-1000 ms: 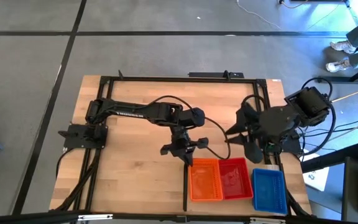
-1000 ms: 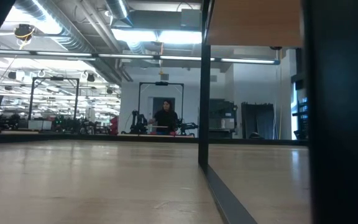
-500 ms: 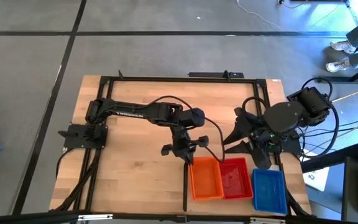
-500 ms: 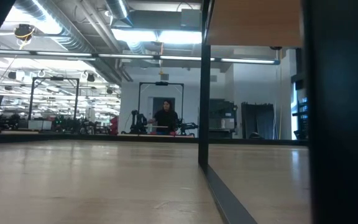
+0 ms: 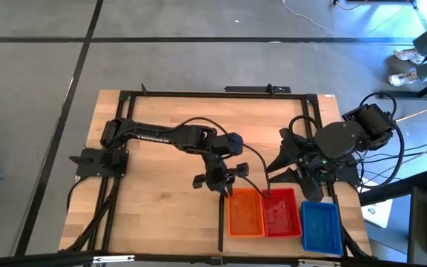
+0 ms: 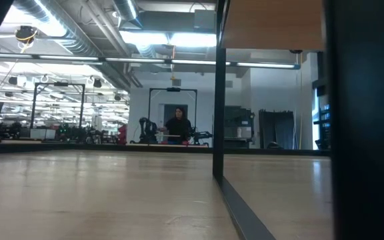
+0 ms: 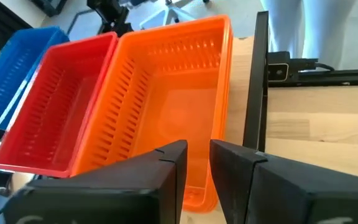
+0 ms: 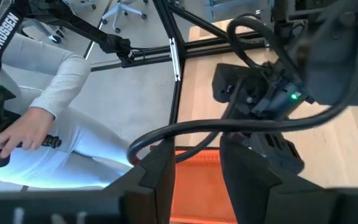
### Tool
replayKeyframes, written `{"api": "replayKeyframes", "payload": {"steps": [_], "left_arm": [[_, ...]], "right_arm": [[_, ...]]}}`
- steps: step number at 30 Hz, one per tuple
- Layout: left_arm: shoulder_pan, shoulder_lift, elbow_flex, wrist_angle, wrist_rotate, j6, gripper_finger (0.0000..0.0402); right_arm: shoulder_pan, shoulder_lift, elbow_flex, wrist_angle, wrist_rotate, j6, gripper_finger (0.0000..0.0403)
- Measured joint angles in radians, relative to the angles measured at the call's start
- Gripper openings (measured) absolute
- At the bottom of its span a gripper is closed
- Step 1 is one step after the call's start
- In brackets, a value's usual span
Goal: Stack baskets on shelf by color
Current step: Stack the orange basket on top of the orange baskets on the shelf, then return to Home Position
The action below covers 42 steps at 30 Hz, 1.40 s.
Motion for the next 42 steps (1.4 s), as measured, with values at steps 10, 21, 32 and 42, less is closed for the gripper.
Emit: {"api": "replayKeyframes", "payload": {"steps": [10, 21, 32, 42], "left_arm": [[-0.008, -0.049, 0.001, -0.012, -0.089, -0.001, 0.0062], [0.001, -0.188, 0.0, -0.063, -0.342, -0.119, 0.0062], [0.06, -0.375, 0.0, -0.208, -0.367, -0.536, 0.0062], [0.087, -0.516, 0.002, -0.437, -0.48, -0.563, 0.0025]], "right_arm": [[0.0, 0.0, 0.0, -0.059, 0.019, 0.0, 0.0124], [0.013, -0.001, 0.0, -0.179, 0.058, 0.038, 0.0124], [0.009, 0.01, -0.007, -0.232, 0.062, -0.002, 0.0053], [0.009, 0.002, -0.007, -0.241, 0.21, -0.082, 0.0002]]}}
